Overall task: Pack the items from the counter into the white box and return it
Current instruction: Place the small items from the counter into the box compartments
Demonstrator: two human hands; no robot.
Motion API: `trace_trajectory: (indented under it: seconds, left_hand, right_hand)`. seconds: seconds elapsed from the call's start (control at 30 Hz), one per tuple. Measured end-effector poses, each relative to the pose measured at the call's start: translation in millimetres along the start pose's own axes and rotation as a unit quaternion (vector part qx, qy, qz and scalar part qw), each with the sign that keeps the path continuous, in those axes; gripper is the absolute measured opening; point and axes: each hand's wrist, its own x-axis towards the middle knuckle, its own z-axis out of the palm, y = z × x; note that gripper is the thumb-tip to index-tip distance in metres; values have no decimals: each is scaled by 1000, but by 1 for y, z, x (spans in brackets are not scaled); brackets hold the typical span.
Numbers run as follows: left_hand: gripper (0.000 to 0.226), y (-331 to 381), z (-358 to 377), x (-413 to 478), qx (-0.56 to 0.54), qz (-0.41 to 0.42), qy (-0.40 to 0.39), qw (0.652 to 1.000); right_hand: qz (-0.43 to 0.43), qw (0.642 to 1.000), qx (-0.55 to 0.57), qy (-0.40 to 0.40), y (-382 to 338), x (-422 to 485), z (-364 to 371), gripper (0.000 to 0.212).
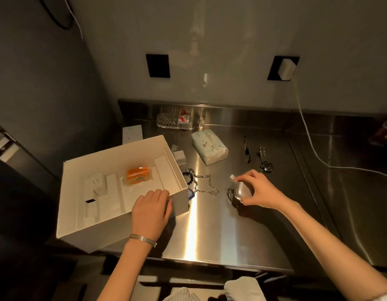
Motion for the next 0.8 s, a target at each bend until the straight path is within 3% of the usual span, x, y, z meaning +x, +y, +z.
trace_trajectory:
  seconds: [0.2, 0.27, 0.37, 0.47, 0.57, 0.7, 0.8]
  left_hand:
    - [29, -18, -17, -32, -40, -59, 11, 997]
    - [32, -28, -26, -48, -33, -91, 26, 995]
    - [18, -54, -42, -73, -2, -170, 59, 984]
    - [32, -87, -57, -97, 15, -232, 60, 971]
    - [30, -107, -63, -106, 31, -221, 42, 974]
    - [8, -116, -62, -102, 16, -221, 39, 974]
    - [18, -120, -58, -101, -15, -234, 19, 972]
  right_hand:
    - [-196, 976, 24, 94, -126, 62, -52, 59]
    - [-255, 964, 22, 73, -175, 84, -50, 57]
    - [-322, 947, 4, -3, -241, 111, -20, 57]
    - [-350, 931, -28, -96, -292, 130, 35, 55]
    - [-360, 919, -50, -150, -317, 145, 91, 53]
    - [-338, 924, -66, -167, -321, 159, 140, 52]
    - [-330, 927, -53, -168, -317, 165, 158, 54]
